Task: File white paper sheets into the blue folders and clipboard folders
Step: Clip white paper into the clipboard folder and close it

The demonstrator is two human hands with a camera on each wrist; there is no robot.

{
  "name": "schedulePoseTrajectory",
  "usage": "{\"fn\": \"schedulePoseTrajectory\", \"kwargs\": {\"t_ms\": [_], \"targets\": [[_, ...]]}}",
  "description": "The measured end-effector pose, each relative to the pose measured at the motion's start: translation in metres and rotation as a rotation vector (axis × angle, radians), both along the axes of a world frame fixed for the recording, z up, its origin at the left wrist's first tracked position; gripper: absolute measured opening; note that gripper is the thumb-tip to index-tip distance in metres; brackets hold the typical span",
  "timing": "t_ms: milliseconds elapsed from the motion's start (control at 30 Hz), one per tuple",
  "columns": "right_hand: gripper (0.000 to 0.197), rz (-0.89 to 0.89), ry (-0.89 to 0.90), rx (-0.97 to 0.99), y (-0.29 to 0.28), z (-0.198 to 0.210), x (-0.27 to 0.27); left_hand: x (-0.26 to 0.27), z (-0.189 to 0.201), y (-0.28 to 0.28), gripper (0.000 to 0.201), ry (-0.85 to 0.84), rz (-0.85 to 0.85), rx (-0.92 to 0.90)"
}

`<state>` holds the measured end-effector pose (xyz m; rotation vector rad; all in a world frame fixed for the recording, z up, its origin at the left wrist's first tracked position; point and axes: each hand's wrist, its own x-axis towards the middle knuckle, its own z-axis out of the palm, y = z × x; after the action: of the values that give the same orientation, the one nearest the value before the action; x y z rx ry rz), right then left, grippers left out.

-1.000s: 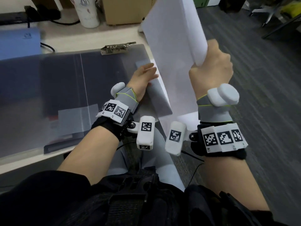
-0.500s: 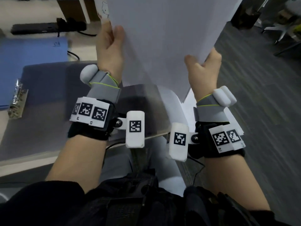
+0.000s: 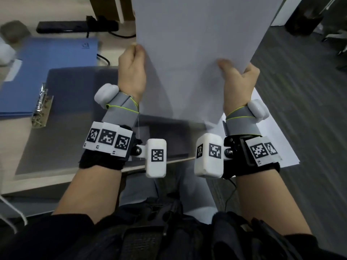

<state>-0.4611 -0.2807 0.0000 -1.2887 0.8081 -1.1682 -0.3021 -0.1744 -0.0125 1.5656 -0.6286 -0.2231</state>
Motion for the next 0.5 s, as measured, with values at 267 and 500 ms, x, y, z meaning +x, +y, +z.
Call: {"fn": "schedulePoseTrajectory", "kwargs": {"t_ms": [267, 500], "targets": [[0.022, -0.083, 0.136, -0.068, -0.014, -0.020, 0.017, 0.023, -0.011, 0.007, 0.042, 0.000, 0.085, 0.063], [0.044, -0.129, 0.482, -0.085, -0.018, -0.056, 0.022, 0.033, -0.048, 0.016, 0.053, 0.125, 0.102, 0.360]]}}
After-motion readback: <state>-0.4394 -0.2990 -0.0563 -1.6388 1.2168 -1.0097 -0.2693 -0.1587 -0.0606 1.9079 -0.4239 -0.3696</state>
